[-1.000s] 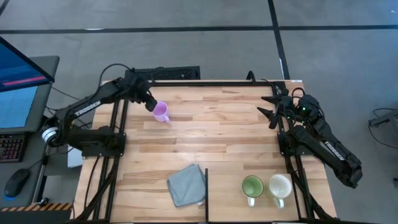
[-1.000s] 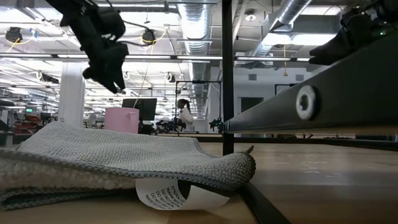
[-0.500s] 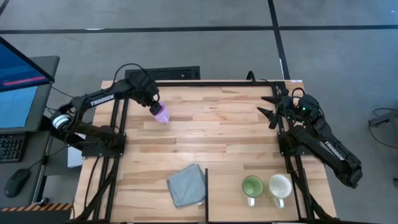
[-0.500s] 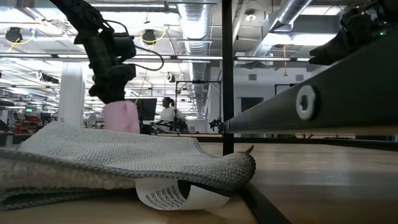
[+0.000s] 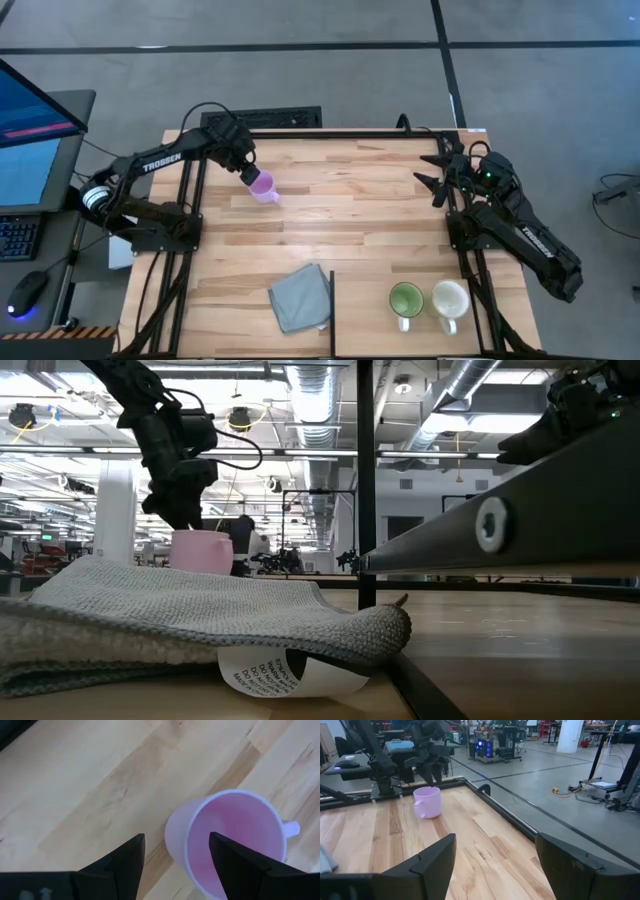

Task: Stack small to large cups/mugs on shelf
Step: Put the pink mug on the shelf

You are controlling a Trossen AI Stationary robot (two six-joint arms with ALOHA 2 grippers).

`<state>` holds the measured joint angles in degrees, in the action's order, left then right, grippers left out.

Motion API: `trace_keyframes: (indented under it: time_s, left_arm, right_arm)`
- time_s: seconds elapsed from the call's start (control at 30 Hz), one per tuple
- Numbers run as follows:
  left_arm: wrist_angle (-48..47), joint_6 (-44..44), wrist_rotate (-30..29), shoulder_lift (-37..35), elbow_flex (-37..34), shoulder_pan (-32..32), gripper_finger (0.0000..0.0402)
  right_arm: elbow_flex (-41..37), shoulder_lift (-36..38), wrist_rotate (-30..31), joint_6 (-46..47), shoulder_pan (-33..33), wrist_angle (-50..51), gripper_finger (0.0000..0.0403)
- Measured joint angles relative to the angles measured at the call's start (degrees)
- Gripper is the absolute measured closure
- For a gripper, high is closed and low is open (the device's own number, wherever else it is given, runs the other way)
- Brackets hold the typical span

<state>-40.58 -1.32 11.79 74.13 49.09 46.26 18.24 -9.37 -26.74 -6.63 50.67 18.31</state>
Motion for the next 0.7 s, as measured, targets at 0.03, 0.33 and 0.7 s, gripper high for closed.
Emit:
trace_keyframes:
  time_s: [0.03,0.33,0.7]
  left_arm:
    - [0.0,-0.5,0.0,0.0,0.0,0.0,0.0188]
    - [-5.2,-2.9,1.4,0.0,0.0,-0.1,0.0188]
    - [-5.4,-9.6,1.2,0.0,0.0,-0.1,0.0188]
  right_arm:
    - [0.0,0.0,0.0,0.0,0.0,0.1,0.0106]
    - [0.0,0.0,0.0,0.0,0.0,0.1,0.0106]
    - [0.0,0.0,0.0,-0.9,0.0,0.6,0.0106]
